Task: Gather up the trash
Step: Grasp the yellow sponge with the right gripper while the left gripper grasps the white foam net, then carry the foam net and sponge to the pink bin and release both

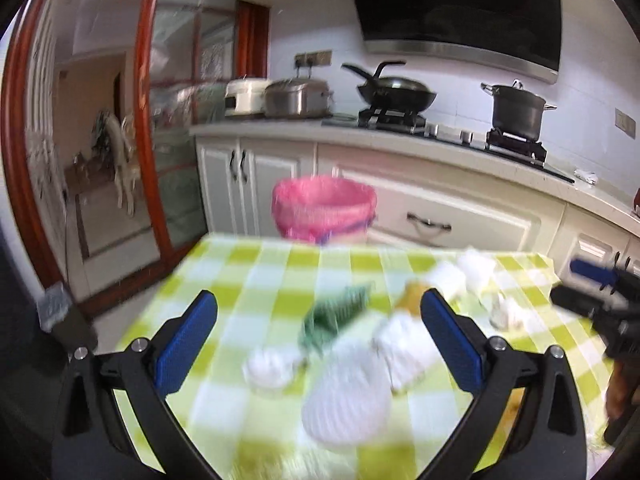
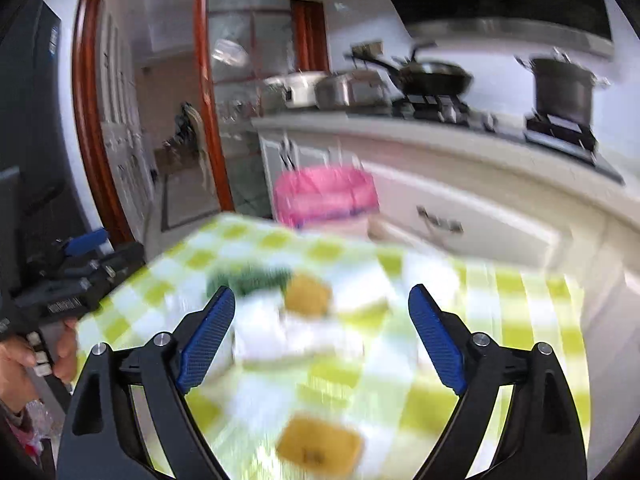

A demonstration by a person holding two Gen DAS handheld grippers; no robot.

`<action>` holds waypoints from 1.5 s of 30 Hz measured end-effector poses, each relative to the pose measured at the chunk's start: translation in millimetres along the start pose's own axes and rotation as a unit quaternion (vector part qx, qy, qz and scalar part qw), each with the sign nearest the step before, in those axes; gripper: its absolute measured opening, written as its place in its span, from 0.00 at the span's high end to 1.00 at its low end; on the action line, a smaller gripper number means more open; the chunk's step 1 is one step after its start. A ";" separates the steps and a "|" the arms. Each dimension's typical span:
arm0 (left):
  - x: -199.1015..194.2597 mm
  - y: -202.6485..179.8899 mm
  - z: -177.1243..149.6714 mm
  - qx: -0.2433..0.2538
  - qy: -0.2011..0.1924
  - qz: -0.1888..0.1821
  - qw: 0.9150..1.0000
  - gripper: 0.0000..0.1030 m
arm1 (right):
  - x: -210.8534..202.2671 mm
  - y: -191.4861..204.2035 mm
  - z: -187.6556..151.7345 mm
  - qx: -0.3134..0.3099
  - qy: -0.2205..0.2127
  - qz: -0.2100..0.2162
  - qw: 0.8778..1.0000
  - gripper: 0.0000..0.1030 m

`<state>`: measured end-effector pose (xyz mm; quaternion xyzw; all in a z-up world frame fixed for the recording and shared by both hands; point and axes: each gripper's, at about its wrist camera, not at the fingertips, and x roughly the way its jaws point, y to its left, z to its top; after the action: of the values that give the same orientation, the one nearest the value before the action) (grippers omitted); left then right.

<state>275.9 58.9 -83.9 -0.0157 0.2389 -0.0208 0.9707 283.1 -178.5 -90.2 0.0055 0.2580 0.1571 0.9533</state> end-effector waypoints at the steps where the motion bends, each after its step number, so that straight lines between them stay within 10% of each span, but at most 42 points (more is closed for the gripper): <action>1: -3.5 1.0 -11.2 -0.012 0.008 0.001 1.000 0.04 | -0.7 0.2 -16.0 0.006 0.014 -0.003 1.000 0.19; 11: 3.5 -6.8 -69.8 -0.013 0.070 0.004 0.997 0.04 | 28.0 5.9 -99.6 0.030 0.110 -0.036 0.993 0.19; 30: 68.6 -21.3 -70.0 -0.017 0.127 0.000 0.992 0.07 | 39.6 0.3 -94.3 0.049 0.125 -0.024 0.991 0.43; 37: 83.3 -26.7 -77.1 -0.006 0.144 0.000 0.990 0.49 | 24.8 -3.6 -88.3 0.056 0.106 -0.019 0.993 0.43; 45: 42.2 -25.7 -77.2 0.003 0.099 -0.024 0.995 0.58 | 17.1 -3.9 -86.0 0.066 0.089 -0.009 0.994 0.43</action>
<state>276.5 29.6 -170.7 -0.0161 0.3331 -0.0463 0.9416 255.7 -183.1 -173.5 0.0526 0.3517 0.1310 0.9254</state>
